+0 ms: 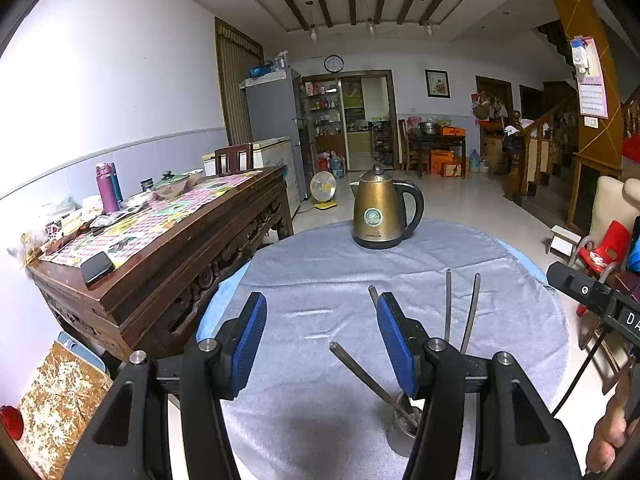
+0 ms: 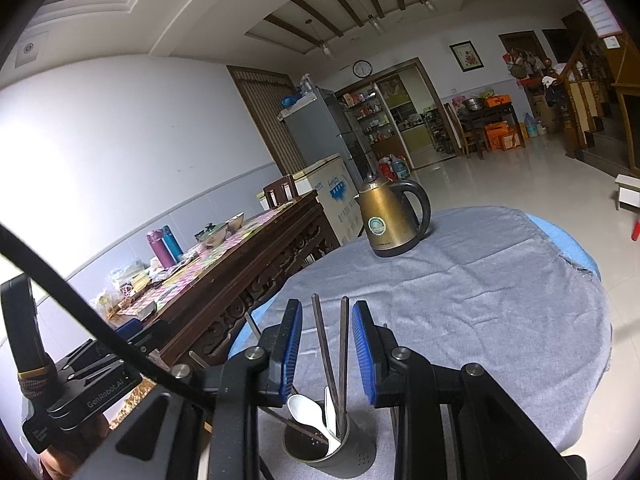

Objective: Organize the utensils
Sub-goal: 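Open both tools and lift them away from the chopsticks in the cup, then grasp a dark chopstick on the cloth with the right tool while the left tool grasps another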

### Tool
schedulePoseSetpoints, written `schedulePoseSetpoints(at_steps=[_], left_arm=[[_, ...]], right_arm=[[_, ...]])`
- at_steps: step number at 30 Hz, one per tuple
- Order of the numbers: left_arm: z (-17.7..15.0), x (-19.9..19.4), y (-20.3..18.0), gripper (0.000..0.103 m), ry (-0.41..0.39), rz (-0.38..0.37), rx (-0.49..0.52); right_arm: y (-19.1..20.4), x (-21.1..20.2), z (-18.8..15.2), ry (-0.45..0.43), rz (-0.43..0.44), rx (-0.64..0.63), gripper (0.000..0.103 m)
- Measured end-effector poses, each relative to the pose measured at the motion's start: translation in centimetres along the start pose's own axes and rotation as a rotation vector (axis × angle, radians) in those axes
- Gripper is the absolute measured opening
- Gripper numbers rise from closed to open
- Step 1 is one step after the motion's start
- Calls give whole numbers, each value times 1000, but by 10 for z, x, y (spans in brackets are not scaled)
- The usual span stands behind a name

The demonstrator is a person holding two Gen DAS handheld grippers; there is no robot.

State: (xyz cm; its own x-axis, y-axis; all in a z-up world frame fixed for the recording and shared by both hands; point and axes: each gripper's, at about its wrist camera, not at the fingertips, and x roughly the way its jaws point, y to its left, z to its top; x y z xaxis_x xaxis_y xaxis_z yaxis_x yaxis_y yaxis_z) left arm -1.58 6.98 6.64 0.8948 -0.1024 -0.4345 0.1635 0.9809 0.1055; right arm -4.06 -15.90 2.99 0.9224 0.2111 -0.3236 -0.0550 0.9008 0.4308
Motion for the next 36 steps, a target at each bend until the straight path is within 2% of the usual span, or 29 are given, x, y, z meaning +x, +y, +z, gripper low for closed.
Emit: schedulePoseSetpoints(at_steps=[21, 28, 32, 36], left_arm=[[-7, 17, 27, 59, 11, 58, -18], [-10, 30, 85, 62, 8, 163, -91], [-22, 67, 118, 63, 83, 226, -129], [-42, 114, 133, 63, 203, 211, -165]], right_arm=[[-4, 26, -5, 54, -26, 11, 28], [-26, 47, -10, 99, -65, 37, 28], [-48, 70, -14, 155, -86, 75, 28], [-71, 108, -22, 237, -90, 106, 28]])
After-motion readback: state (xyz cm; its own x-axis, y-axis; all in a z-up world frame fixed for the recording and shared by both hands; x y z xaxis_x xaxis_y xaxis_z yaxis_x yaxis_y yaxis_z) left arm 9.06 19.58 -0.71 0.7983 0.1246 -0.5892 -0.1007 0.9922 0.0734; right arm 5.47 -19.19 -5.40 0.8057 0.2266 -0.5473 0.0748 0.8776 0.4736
